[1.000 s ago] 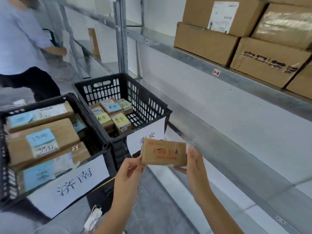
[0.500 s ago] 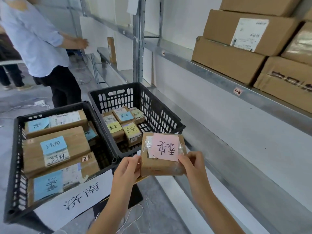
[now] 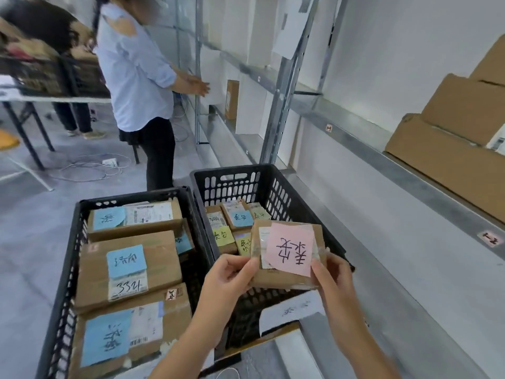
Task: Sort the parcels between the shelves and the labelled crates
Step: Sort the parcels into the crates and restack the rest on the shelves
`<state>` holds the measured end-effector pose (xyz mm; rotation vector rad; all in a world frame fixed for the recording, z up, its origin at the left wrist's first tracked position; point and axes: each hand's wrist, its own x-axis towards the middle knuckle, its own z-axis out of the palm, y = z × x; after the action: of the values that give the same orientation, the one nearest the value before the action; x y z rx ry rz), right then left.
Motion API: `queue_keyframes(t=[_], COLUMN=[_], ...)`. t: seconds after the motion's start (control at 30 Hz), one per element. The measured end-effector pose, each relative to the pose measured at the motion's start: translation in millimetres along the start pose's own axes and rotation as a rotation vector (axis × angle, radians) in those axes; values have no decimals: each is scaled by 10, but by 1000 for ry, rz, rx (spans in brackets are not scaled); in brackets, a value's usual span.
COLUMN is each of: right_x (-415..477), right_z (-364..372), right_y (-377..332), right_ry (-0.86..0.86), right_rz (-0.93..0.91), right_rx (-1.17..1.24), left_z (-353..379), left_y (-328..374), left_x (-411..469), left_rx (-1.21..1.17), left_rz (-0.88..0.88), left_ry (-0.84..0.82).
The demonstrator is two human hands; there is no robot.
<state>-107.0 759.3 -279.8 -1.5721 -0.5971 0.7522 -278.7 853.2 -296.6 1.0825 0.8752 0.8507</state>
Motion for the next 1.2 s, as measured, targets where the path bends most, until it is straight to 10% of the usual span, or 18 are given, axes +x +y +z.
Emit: queue_keyframes(t=[0.77,1.2], right_x=[1961,2691], right_z=[120,662], right_y=[391,1071], right_ry=[198,235], right_rz=[250,688], right_rx=[-296,430], left_z=[-260,24], left_y=[99,127], left_x=[1429,2116], left_rx=[186,308], left_rz=[137,124], left_ry=[81,81])
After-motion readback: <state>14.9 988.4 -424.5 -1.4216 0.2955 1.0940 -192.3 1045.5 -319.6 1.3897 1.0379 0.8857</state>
